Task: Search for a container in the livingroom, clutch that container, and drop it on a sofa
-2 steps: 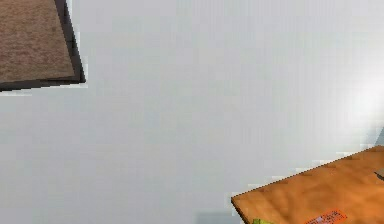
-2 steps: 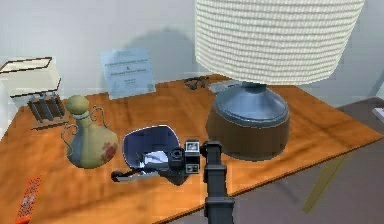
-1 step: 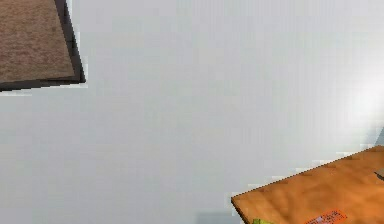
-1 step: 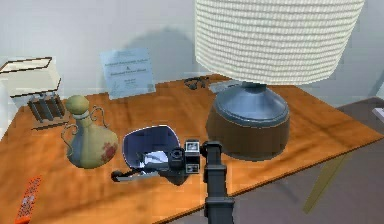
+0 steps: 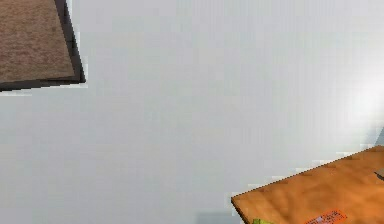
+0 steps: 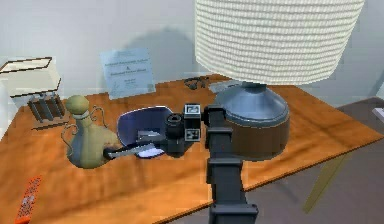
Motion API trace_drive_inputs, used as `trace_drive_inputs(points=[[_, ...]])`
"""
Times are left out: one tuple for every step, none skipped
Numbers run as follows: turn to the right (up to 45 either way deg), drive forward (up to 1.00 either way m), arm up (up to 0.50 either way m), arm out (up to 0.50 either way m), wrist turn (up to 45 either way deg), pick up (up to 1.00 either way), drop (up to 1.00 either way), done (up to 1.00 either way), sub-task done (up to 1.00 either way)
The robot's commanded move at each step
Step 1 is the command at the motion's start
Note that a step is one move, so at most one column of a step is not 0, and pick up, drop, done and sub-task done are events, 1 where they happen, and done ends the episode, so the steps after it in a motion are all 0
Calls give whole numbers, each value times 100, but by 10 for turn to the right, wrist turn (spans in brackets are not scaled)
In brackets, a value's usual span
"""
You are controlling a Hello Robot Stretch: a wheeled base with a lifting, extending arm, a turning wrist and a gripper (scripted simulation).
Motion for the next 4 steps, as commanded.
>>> trace_drive_inputs(points=[[0, 0, 10, 0, 0, 0, 0, 0, 0], [0, 0, 0, 0, -450, 0, 0, 0, 0], [0, 0, 0, 0, -270, 0, 0, 0, 0], [0, 0, 0, -22, 0, 0, 0, 0, 0]])
